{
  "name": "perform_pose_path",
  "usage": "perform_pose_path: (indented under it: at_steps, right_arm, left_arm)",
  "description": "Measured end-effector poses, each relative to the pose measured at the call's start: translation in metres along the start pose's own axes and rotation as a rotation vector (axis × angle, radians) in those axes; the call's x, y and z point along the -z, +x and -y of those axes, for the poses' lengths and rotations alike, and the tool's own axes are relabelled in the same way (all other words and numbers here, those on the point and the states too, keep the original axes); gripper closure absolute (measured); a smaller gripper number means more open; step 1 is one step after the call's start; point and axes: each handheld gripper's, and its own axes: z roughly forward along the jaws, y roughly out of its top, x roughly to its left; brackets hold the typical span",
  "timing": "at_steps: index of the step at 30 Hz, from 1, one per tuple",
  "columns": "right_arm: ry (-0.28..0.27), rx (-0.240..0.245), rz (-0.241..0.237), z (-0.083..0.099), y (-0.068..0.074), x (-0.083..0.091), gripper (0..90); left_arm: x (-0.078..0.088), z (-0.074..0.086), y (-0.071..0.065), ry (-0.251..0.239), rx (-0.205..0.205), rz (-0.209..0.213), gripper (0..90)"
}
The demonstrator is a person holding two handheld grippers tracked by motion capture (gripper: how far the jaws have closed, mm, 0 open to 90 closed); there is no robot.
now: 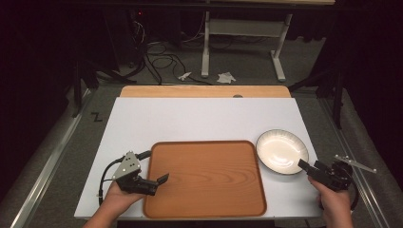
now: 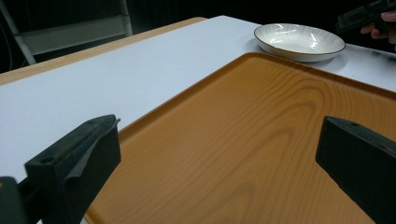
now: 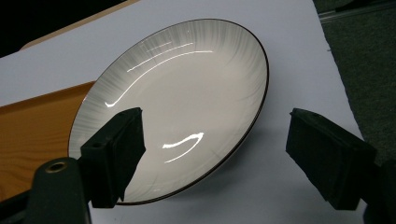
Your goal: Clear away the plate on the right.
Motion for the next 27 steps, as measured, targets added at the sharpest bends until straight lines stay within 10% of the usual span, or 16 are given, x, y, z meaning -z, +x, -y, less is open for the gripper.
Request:
perform_pose_path:
  at_steps: [27]
  right_arm:
    - [0.075,-0.321,-0.091,0.006,-0.025,-0.018,52.8]
  left_arm:
    - [0.007,0.005,0.001,-0.009,0.018,-0.010,1.0]
